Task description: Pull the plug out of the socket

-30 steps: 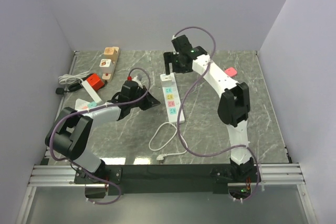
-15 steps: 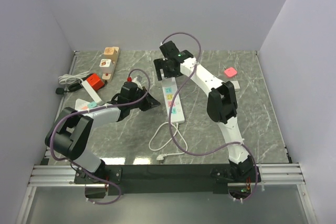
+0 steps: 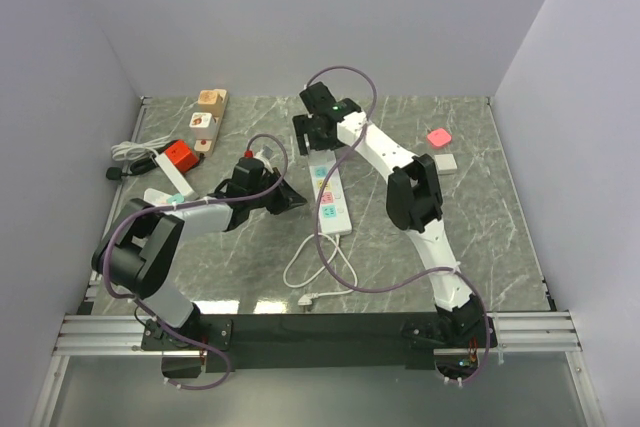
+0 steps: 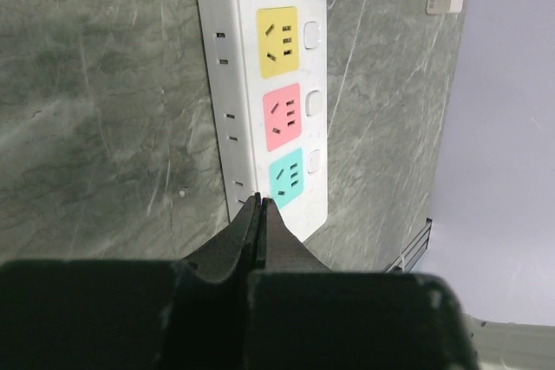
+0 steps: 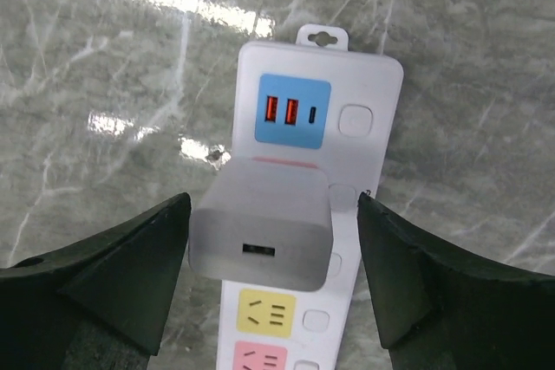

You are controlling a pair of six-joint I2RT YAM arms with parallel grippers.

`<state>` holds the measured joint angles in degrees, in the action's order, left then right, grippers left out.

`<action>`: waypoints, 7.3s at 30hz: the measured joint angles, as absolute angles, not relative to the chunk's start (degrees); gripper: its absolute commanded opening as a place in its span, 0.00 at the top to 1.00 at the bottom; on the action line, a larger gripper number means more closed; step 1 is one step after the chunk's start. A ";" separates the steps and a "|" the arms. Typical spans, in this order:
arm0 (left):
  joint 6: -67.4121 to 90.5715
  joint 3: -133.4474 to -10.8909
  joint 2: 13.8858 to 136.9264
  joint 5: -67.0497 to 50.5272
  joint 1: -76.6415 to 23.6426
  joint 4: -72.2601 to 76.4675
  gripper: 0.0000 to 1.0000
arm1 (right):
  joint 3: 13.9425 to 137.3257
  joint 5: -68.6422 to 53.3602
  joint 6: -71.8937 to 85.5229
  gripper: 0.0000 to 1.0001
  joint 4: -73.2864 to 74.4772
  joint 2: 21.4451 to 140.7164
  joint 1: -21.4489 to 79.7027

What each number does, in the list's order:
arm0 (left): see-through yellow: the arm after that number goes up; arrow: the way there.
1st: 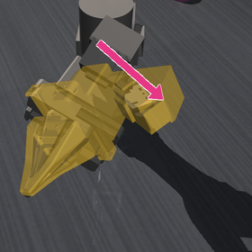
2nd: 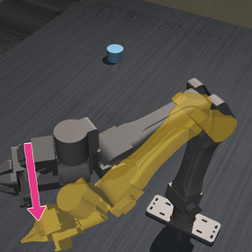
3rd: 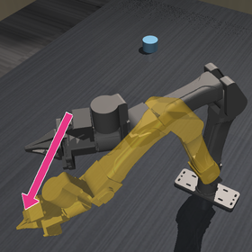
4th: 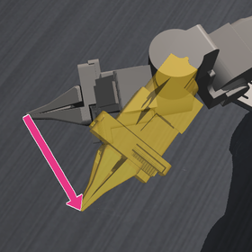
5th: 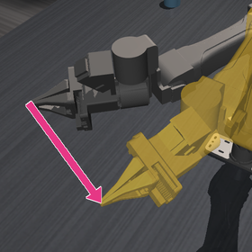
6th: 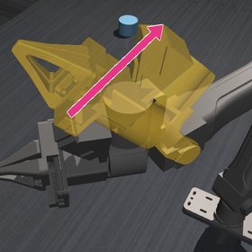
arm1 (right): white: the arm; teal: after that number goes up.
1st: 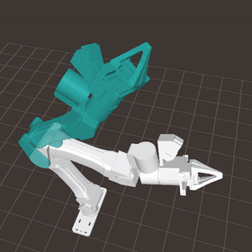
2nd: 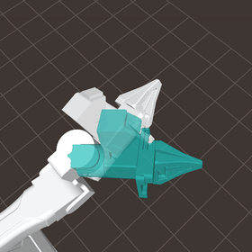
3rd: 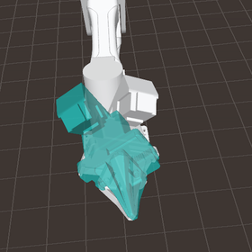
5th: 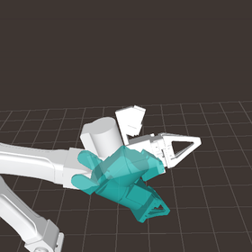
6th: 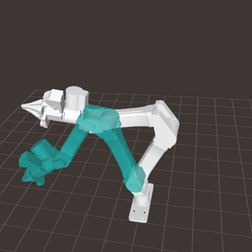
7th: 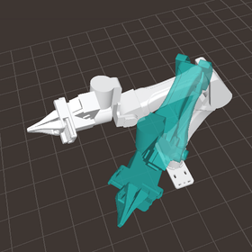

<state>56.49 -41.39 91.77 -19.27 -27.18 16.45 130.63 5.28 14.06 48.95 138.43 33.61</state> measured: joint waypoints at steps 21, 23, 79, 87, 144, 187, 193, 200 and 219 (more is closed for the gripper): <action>56.71 -43.13 95.29 -20.47 -27.18 16.88 0.99 | 125.86 4.82 17.91 1.00 45.32 137.34 33.61; 56.88 -44.05 96.29 -21.17 -27.24 17.43 0.99 | 120.86 4.60 18.63 1.00 43.70 134.37 33.61; 56.38 -67.16 108.73 -22.68 -34.33 7.35 0.99 | 69.38 -10.37 44.05 1.00 31.24 97.06 -9.69; 55.59 -67.37 104.75 -22.63 -34.33 5.76 0.99 | 62.52 -21.34 49.78 1.00 23.97 100.64 -12.80; 55.61 -59.35 99.59 -22.61 -34.33 5.04 0.99 | 59.11 -20.67 58.11 1.00 16.64 104.55 -21.32; 54.81 -45.21 55.22 -4.40 -31.14 -15.53 0.99 | 75.88 3.29 28.16 0.16 36.12 105.08 35.62; 54.74 -43.70 53.56 -3.60 -30.24 -17.52 0.99 | 79.83 7.33 27.33 0.05 37.28 108.27 39.33; 54.72 -43.31 52.71 -3.55 -29.43 -18.46 0.99 | 81.08 10.09 27.62 0.03 38.94 110.76 40.84; 54.65 -41.58 51.46 -3.55 -28.03 -18.85 0.99 | 85.23 6.57 34.81 0.81 39.24 117.10 37.87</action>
